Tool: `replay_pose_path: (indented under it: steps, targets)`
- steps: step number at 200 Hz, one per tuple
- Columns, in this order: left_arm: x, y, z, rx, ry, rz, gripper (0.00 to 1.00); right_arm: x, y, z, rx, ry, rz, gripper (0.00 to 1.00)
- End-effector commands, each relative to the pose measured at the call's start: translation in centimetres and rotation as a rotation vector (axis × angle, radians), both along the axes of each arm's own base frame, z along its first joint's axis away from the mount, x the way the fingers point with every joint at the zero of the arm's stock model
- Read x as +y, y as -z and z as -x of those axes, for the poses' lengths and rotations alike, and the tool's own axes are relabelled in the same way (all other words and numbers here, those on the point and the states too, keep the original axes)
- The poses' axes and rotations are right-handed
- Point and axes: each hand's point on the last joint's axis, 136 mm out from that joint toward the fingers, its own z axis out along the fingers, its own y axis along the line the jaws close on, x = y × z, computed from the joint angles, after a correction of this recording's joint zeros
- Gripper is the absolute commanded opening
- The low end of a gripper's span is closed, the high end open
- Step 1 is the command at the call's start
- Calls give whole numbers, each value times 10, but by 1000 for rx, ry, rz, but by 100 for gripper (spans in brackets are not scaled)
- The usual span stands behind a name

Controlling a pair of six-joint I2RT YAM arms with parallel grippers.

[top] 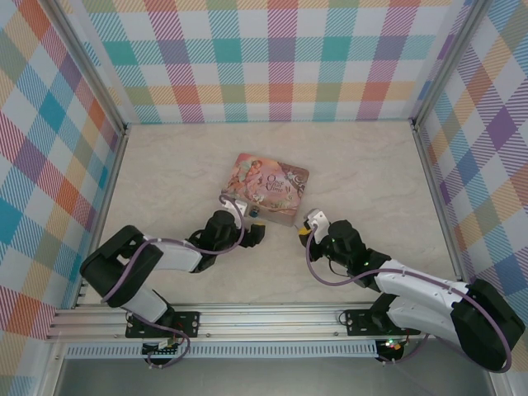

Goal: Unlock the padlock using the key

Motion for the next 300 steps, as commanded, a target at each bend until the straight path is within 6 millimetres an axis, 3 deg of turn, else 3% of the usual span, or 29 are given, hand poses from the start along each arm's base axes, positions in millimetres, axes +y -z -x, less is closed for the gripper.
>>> replay_pose_path:
  steps: [1, 97, 213, 300]
  targets:
    - [-4, -7, -9, -110, 0, 8, 85, -4, 2, 0, -9, 6, 10, 4]
    - [-10, 10, -24, -181, -13, -3, 77, -6, 2, -1, -16, 13, 10, 4]
    - [-23, 2, -39, -245, -5, 2, 70, -8, 2, -1, -16, 18, 3, 5]
    - [-19, 8, -46, -228, -56, -39, 57, -9, 3, -1, -9, 20, 1, 5]
